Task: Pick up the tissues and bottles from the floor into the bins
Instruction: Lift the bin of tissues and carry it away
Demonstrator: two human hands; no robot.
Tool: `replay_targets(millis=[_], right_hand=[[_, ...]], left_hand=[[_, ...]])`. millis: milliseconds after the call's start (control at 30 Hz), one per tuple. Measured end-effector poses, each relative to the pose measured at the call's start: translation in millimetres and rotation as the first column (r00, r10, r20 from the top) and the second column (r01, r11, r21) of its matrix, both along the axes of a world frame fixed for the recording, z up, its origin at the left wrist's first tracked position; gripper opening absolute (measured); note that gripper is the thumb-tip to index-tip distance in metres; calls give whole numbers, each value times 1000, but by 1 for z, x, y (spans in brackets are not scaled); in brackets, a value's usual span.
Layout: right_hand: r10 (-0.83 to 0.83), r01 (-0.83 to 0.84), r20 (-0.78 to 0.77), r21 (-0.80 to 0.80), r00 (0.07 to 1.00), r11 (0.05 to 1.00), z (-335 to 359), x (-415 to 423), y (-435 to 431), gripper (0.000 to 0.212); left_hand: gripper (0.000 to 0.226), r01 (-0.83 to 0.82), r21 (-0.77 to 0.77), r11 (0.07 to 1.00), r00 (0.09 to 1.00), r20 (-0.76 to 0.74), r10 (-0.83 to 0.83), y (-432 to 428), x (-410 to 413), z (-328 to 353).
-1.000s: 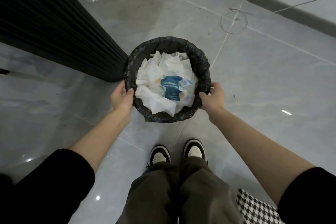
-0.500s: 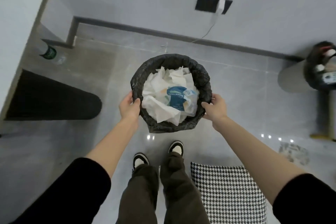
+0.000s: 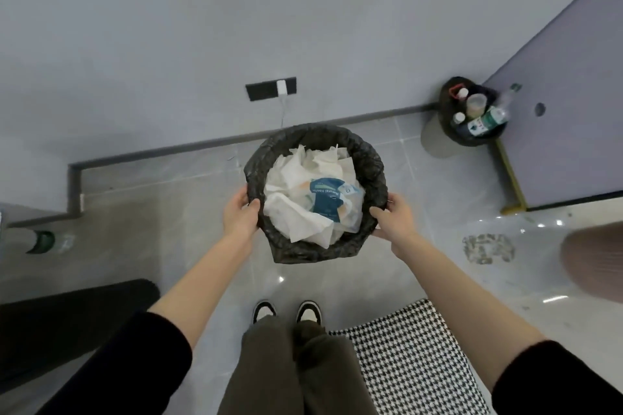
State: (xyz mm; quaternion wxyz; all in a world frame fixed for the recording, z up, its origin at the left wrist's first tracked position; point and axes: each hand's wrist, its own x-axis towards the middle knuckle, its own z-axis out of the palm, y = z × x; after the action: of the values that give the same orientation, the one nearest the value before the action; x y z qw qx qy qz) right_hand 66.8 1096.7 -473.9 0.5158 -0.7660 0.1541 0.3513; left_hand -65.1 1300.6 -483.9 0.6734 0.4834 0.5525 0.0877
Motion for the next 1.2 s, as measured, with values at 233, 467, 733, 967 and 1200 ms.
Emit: replay_targets(millis=[233,467,733,967,1200], right_hand=[[-145,145,9,-3,989,989,15,75,-23,34],[-327,327,7,-29,945,945,19,154,-38,37],[-408,408,30,-96,913,908,11,241,-56,40],[-359,355,-5,-138,933,925,-17,312,-70,36],[-181,167,-89,-148,980,975,-52,395,-81,39]], left_hand=[[44,226,13,974,974,-18,-226,1,102,5],[43,405,7,914,914,-25,-405,0,220,9],[45,486,-16,874,873,-50,-486,-12,327,9],[47,467,-42,883,877,-105,-468,-28,388,-14],[49,328,-47,944,925,-187,-331,-51,435,-46]])
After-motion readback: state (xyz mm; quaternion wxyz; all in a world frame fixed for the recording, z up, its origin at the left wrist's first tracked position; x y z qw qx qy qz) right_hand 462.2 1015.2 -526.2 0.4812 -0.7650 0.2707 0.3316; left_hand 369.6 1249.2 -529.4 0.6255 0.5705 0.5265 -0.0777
